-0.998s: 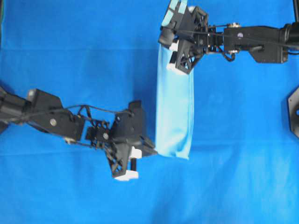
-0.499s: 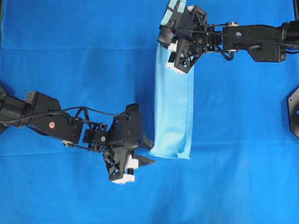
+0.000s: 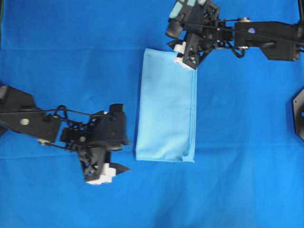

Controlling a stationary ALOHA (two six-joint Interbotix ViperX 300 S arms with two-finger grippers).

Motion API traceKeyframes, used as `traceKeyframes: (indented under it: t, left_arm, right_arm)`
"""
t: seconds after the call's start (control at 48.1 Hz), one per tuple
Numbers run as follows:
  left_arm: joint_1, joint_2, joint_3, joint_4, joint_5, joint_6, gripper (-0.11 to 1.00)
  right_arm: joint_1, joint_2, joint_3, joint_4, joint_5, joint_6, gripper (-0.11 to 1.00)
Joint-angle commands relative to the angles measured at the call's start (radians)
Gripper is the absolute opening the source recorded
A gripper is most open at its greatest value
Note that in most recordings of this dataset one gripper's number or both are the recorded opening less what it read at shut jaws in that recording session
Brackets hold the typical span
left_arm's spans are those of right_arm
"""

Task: Fold the light blue towel.
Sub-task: 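Open both grippers and retract them outward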

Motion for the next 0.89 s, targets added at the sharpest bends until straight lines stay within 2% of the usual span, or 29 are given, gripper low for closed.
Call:
traceKeyframes:
  t: [0.0,0.125,0.229,0.333,0.478,0.666,0.77,0.874]
  left_arm:
    - [0.003,-0.083,0.025,0.005,0.003,0.005,0.84]
    - [0.035,-0.176,0.087,0.006,-0.035,0.02,0.84]
    - [0.084,-0.244,0.149,0.008,-0.13,0.043,0.84]
    - [0.141,-0.316,0.229,0.008,-0.247,0.101,0.84]
    - [0.209,-0.443,0.328,0.006,-0.337,0.178,0.84]
    - [0.272,-0.589,0.428,0.008,-0.354,0.207,0.84]
    - [0.295,-0.658,0.479,0.006,-0.359,0.207,0.84]
    - [0.302,-0.69,0.491,0.006,-0.364,0.207,0.84]
  right_arm:
    - [0.005,-0.086,0.029,0.0,-0.005,0.003,0.6]
    - [0.011,-0.178,0.107,0.002,-0.035,0.015,0.59]
    - [0.017,-0.268,0.201,0.002,-0.11,0.028,0.59]
    - [0.026,-0.364,0.29,0.003,-0.204,0.038,0.59]
    - [0.055,-0.517,0.403,0.005,-0.319,0.044,0.59]
    - [0.069,-0.653,0.541,0.038,-0.428,0.044,0.59]
    - [0.069,-0.678,0.601,0.064,-0.502,0.044,0.59]
    - [0.069,-0.667,0.618,0.077,-0.537,0.044,0.59]
